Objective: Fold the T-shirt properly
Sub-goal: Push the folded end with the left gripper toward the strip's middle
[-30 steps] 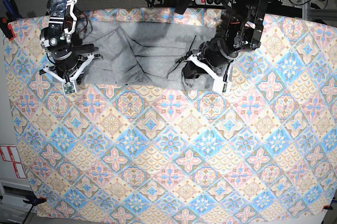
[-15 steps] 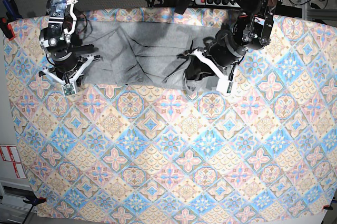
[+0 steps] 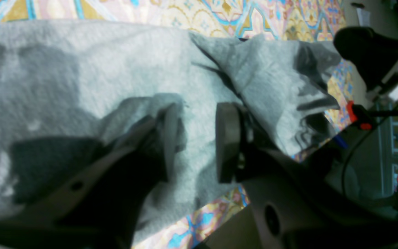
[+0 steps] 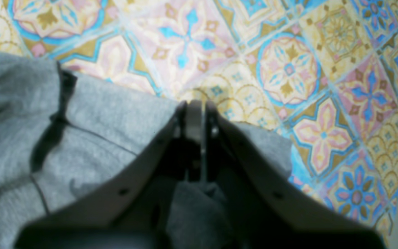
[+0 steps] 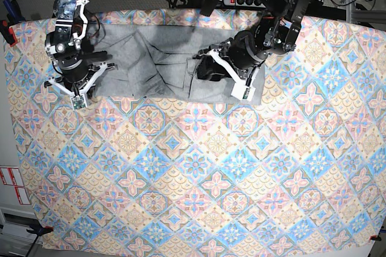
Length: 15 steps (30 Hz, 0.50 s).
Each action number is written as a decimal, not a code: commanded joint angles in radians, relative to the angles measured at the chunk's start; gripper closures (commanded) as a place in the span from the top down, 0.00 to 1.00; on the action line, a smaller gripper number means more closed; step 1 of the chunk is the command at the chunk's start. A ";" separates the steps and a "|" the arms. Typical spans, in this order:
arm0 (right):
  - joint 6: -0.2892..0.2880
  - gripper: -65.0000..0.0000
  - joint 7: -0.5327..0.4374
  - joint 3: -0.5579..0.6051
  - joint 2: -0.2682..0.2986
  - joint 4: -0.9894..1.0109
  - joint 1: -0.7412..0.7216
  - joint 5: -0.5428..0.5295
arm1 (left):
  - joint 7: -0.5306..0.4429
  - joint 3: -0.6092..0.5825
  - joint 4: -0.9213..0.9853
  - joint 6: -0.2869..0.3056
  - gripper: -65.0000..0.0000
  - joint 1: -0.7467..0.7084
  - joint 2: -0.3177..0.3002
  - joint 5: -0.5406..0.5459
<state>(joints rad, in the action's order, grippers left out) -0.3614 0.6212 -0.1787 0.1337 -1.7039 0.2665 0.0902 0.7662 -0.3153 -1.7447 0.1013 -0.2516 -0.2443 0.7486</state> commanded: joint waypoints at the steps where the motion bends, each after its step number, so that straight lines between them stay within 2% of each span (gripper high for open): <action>1: 0.006 0.02 -0.022 -0.005 0.008 -0.023 -0.008 -0.007 | -0.014 -0.005 -0.025 0.008 0.30 0.004 0.000 0.021; 4: 0.006 0.02 -0.022 -0.006 0.008 -0.023 -0.008 -0.007 | -0.014 -0.011 -0.054 0.008 0.30 -0.001 -0.010 0.096; 7: 0.006 0.02 -0.022 -0.006 0.008 -0.023 -0.008 -0.007 | -0.014 -0.006 -0.056 0.004 0.29 0.002 -0.071 0.151; 10: 0.006 0.02 -0.022 -0.006 0.008 -0.023 -0.008 -0.007 | -0.014 -0.006 -0.025 0.002 0.29 0.002 -0.108 0.142; 13: 0.006 0.02 -0.022 -0.006 0.007 -0.023 -0.008 -0.007 | -0.014 -0.006 -0.001 0.002 0.29 -0.001 -0.119 0.130; 15: 0.006 0.02 -0.022 -0.005 0.007 -0.023 -0.009 -0.007 | -0.012 -0.011 0.007 0.001 0.29 -0.012 -0.125 0.085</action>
<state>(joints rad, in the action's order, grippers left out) -0.3580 0.6209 -0.1806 0.1314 -1.7042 0.2665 0.0902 0.7666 -0.3260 -1.7260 0.0948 -0.2642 -0.3660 0.8207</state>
